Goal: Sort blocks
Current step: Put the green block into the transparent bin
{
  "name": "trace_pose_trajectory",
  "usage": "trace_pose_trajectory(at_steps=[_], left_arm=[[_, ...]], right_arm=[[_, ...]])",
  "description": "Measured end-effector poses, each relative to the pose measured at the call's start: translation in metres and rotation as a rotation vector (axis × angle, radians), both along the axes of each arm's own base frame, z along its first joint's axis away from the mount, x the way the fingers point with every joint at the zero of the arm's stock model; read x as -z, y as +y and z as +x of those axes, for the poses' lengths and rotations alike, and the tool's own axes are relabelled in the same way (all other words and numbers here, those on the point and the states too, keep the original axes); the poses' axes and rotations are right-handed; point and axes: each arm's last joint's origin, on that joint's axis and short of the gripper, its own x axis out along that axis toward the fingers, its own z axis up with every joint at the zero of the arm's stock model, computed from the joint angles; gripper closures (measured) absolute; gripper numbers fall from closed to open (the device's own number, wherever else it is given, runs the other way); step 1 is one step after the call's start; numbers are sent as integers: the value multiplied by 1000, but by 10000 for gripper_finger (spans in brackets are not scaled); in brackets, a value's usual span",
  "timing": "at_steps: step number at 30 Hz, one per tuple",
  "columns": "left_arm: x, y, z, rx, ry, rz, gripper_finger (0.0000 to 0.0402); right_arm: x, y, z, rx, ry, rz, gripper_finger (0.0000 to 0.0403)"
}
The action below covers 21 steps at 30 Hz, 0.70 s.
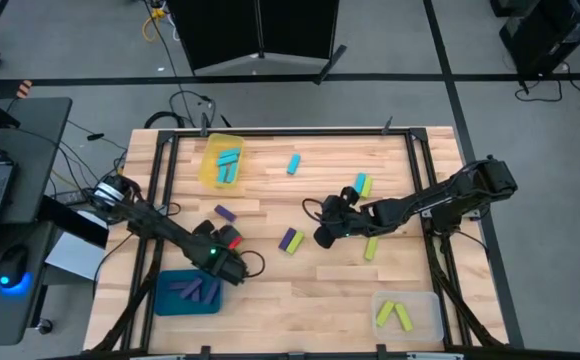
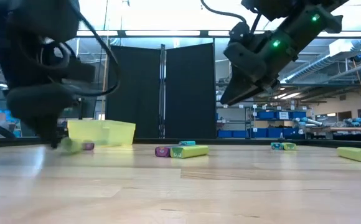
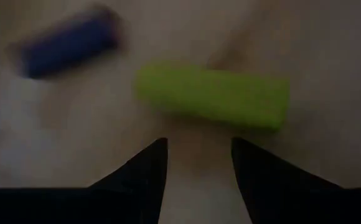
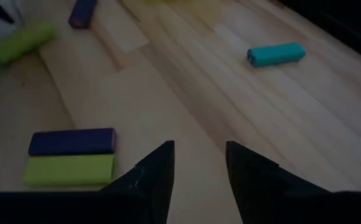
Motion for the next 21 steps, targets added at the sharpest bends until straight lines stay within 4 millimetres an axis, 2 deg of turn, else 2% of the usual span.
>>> trace_pose_trajectory(at_steps=[4, 10, 17, 21], left_arm=[[0, 5, 9, 35, 18, -94, 244], [-9, 11, 19, 180, 39, -102, 316], [-35, 8, 25, 327, -29, -83, 375], [-48, 0, 21, 653, 22, -19, 395]], right_arm=[[0, 1, 0, -7, 3, 2, 248], [1, 3, 0, -26, 11, 2, 249], [1, 4, -1, -43, 17, 4, 249], [1, 6, -1, -72, 32, -11, 249]])
